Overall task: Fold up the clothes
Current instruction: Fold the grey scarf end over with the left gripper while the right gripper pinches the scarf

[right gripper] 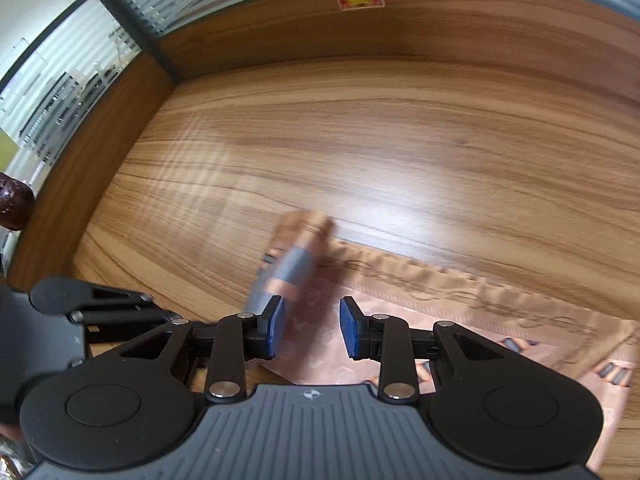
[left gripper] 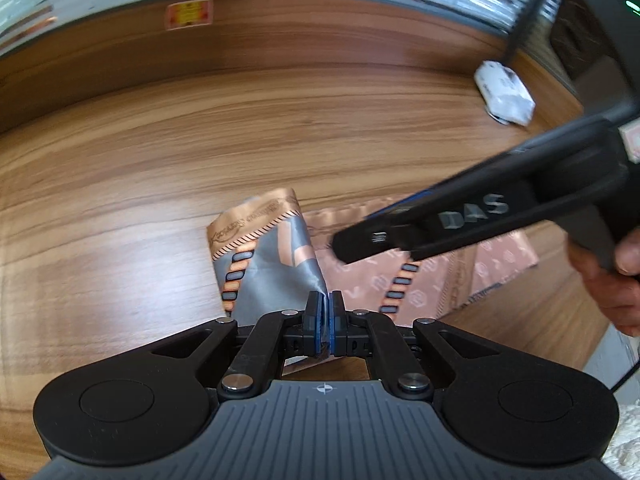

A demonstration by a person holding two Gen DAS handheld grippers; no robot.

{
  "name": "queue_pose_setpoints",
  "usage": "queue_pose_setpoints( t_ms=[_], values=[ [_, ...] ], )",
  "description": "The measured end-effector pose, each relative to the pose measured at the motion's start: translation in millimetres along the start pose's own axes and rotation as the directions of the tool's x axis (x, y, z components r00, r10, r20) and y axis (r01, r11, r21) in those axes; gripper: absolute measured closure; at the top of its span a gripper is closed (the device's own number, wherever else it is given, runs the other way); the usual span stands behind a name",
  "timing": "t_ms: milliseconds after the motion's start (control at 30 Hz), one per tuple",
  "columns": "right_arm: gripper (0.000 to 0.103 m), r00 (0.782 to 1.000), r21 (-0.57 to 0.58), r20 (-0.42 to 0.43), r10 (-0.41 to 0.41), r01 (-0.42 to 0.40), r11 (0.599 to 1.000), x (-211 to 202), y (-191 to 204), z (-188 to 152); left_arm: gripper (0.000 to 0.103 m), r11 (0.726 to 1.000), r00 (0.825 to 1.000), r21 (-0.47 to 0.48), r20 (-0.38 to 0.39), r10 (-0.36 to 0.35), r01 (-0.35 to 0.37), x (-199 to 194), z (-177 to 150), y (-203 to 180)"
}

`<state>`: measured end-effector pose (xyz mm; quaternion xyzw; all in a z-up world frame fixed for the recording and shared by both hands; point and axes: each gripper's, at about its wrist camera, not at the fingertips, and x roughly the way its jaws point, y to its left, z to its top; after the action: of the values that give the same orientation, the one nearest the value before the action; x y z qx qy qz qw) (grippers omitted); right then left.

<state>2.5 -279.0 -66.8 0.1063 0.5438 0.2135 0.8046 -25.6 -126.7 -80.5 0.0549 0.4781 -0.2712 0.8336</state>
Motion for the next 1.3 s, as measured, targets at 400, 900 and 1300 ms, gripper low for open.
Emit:
queue_pose_setpoints(
  t_ms=[400, 900, 1300],
  values=[
    [0.065, 0.995, 0.175, -0.043, 0.091, -0.082, 0.981, 26.7, -22.5, -12.4, 0.099, 0.998, 0.999, 0.04, 0.008, -0.042, 0.041, -5.2, -0.9, -13.2],
    [0.101, 0.999, 0.19, 0.015, 0.04, -0.042, 0.981, 4.2, -49.3, -23.1, 0.062, 0.999, 1.0, 0.034, -0.005, -0.016, 0.016, -8.5, 2.2, -21.0],
    [0.101, 0.999, 0.224, 0.029, -0.044, 0.036, 0.974, -39.1, -106.6, -46.3, 0.049, 0.992, 0.998, -0.114, -0.045, 0.045, -0.05, -3.0, 2.3, -7.6]
  ],
)
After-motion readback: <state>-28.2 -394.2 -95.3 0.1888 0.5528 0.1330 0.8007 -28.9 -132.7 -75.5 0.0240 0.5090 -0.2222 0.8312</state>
